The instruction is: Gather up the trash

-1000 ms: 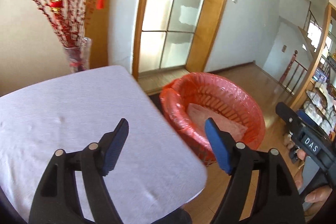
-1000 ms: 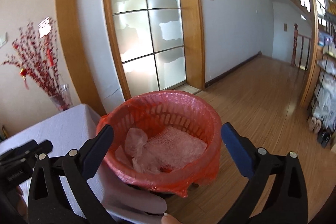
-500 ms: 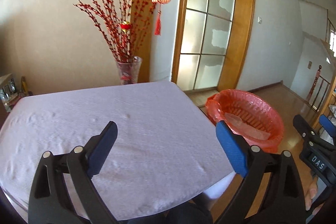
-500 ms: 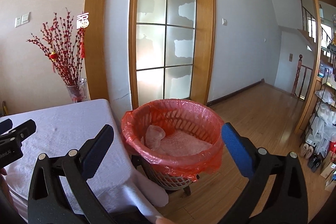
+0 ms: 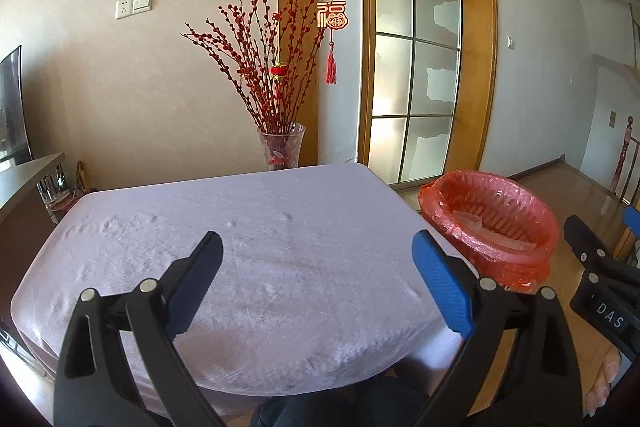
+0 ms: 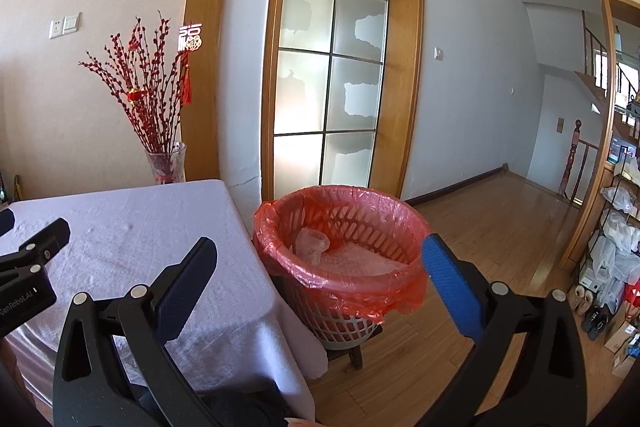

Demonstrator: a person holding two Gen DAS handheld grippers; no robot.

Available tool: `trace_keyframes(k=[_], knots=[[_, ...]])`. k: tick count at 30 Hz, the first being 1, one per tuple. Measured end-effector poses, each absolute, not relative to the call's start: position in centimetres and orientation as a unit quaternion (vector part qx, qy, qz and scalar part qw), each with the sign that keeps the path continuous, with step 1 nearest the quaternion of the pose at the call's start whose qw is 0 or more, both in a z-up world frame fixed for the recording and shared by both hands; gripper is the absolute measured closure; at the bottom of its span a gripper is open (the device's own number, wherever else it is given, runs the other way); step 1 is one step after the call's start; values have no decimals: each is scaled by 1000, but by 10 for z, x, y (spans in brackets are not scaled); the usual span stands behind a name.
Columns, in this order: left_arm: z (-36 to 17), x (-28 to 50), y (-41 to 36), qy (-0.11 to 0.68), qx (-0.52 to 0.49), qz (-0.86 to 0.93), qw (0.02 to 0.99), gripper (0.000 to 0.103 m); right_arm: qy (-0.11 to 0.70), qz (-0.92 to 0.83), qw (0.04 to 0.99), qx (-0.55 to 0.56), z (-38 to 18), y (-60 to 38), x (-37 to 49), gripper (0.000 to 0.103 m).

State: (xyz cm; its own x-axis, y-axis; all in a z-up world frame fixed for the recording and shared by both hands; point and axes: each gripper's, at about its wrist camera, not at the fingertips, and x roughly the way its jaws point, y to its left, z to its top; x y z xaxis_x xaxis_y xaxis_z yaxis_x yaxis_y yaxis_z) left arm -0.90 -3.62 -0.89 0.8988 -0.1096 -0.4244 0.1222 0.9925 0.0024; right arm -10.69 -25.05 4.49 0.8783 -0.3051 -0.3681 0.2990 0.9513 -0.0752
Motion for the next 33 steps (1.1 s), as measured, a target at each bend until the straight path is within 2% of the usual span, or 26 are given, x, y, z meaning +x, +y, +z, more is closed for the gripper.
trace_keyframes(k=[33], knots=[[-17,-29,-32,203,20,-23,979,9,215,-164,963,14,32,-255,-120,2]])
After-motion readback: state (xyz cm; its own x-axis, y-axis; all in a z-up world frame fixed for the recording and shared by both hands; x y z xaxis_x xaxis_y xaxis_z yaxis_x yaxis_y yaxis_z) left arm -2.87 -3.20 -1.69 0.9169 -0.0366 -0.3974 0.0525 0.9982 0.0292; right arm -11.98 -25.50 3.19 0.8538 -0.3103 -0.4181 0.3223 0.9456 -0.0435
